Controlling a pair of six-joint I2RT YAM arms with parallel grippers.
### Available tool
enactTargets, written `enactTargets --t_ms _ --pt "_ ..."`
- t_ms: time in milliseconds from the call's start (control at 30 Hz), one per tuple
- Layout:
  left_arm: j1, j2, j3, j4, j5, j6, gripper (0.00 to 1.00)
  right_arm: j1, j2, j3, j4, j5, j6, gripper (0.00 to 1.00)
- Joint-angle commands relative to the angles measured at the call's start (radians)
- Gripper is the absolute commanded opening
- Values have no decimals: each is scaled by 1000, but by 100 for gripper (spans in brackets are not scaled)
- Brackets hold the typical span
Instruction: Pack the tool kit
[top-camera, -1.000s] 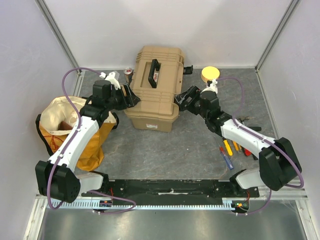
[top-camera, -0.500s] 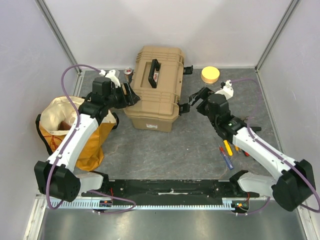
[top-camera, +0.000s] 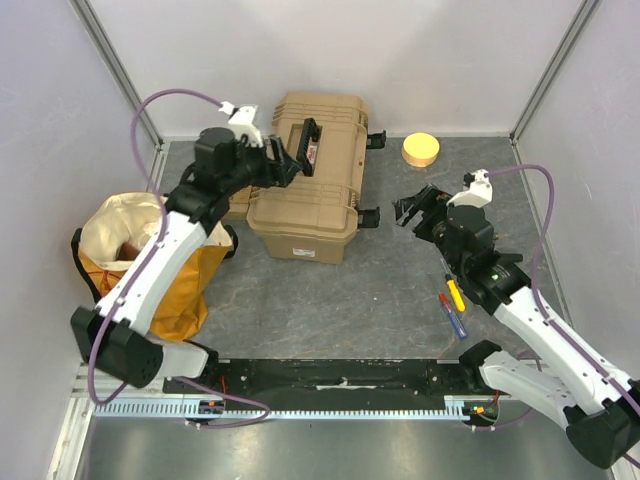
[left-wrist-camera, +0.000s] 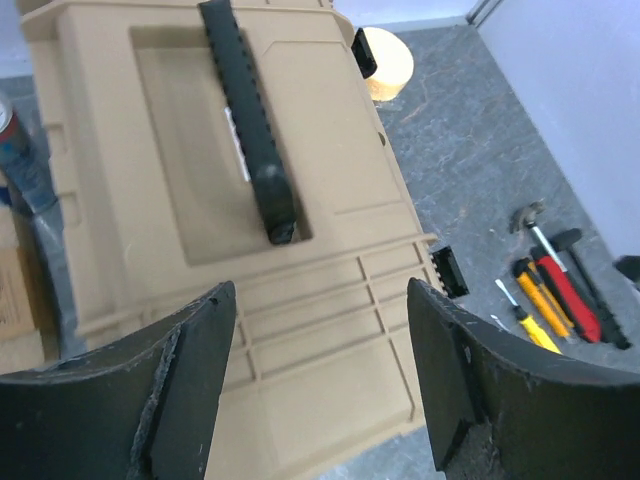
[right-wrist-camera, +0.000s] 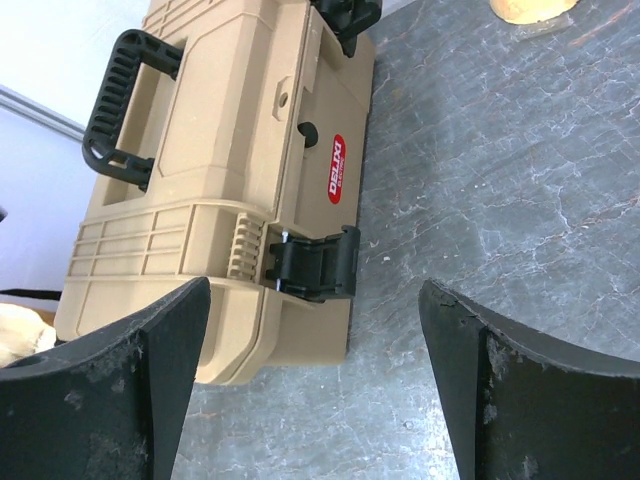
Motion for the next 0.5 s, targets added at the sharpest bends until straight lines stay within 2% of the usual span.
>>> enactTargets --t_ms 0,133,300,400,467 --pt "-88 131 85 86 -168 138 75 -1 -63 -31 -2 -38 -26 91" --pt "-119 251 165 77 -296 101 75 -2 -77 -45 23 -42 -23 91" --pt "-128 351 200 101 -361 79 74 -2 -44 -39 14 -67 -26 92" --pt "-132 380 208 135 -359 72 68 -4 -25 -48 15 -79 -20 92" --pt "-139 399 216 151 -370 67 55 -2 -15 -48 15 -88 -14 92"
